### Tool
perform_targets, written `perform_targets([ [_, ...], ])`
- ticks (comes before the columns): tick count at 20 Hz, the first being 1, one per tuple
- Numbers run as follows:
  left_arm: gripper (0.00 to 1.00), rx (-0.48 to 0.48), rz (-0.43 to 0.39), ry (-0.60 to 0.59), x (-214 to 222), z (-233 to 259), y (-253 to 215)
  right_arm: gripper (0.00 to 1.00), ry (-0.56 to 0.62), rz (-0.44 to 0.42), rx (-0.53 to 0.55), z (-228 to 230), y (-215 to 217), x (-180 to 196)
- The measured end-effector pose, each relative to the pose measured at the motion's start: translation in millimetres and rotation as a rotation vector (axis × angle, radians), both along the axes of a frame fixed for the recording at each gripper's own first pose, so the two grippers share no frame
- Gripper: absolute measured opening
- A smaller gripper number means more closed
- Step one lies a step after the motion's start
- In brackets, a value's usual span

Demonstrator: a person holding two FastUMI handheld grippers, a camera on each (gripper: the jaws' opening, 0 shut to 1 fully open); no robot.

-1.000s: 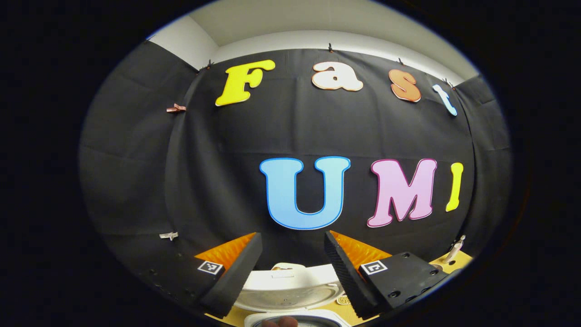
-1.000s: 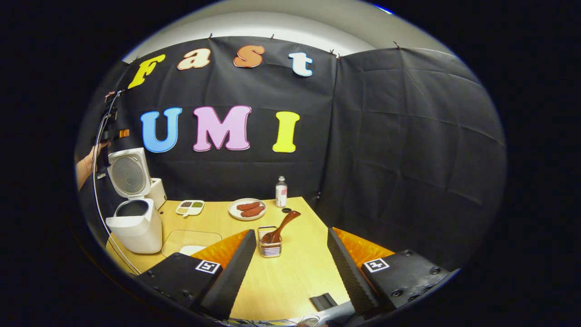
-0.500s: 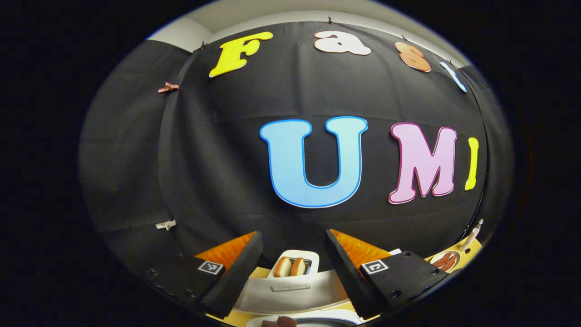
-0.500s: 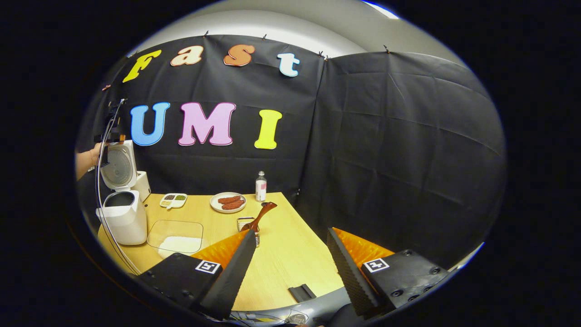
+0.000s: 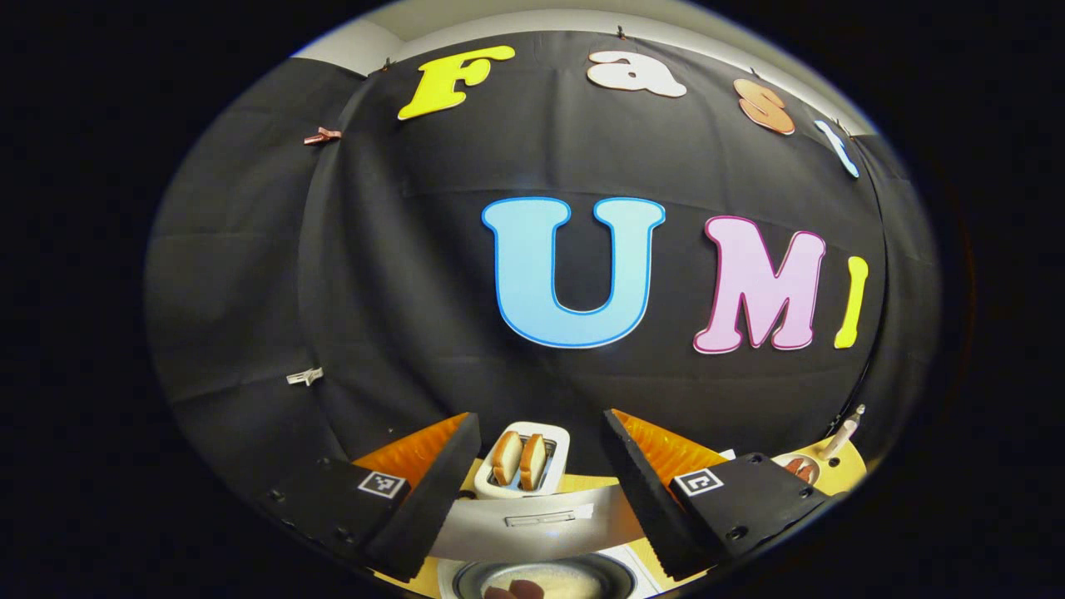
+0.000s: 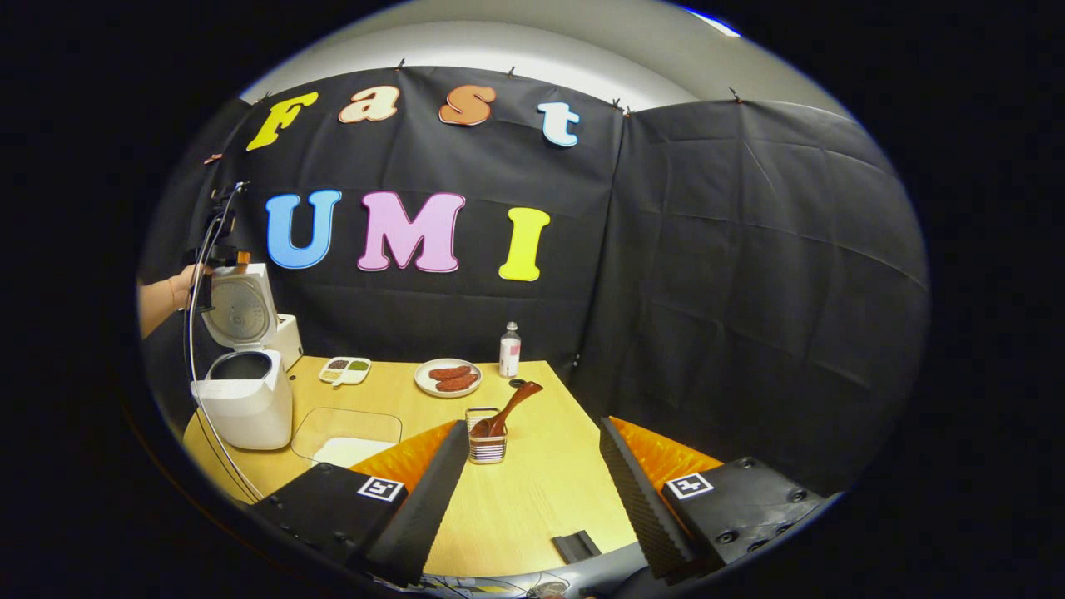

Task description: Close the left gripper, press the button to open the rice cooker; take a wooden spoon from the chopstick holder with the right hand, scoop a spoonful of rice and pour it into the rice cooker, then put the wooden spoon back into the chopstick holder.

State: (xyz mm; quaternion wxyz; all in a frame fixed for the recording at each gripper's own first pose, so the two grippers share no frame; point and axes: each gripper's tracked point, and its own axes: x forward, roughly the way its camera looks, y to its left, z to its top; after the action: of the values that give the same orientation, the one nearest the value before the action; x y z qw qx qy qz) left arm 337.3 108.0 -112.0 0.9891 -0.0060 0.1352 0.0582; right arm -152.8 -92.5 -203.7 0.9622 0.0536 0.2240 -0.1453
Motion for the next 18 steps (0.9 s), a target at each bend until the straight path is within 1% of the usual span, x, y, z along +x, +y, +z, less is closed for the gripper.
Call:
perform_targets([
  [5,1.00,-0.036,0.038,0.040,-52,-26,-12,0.98,-0.011,-0.012,0.025,6,-12,-6],
  [8,1.00,-0.050,0.060,0.096,-81,-58,-13,0.98,-0.012,-0.028,0.044,3,-21,-11],
  [9,1.00,-0.045,0.071,0.099,-87,-66,-10,0.98,-0.013,-0.040,0.044,3,-26,-14],
  [10,0.96,-0.050,0.070,0.094,-94,-70,-13,0.98,-0.016,-0.051,0.045,4,-30,-17],
  [12,0.93,-0.051,0.059,0.090,-102,-78,-17,0.98,-0.015,-0.056,0.041,4,-33,-24],
  [15,0.95,-0.064,0.064,0.142,-116,-101,-21,0.98,-0.005,-0.059,0.028,3,-39,-33],
  [17,0.94,-0.089,0.072,0.161,-125,-112,-24,0.98,-0.007,-0.063,0.029,5,-41,-36],
  [18,0.96,-0.093,0.071,0.168,-128,-117,-25,0.98,-0.005,-0.063,0.026,4,-41,-38],
])
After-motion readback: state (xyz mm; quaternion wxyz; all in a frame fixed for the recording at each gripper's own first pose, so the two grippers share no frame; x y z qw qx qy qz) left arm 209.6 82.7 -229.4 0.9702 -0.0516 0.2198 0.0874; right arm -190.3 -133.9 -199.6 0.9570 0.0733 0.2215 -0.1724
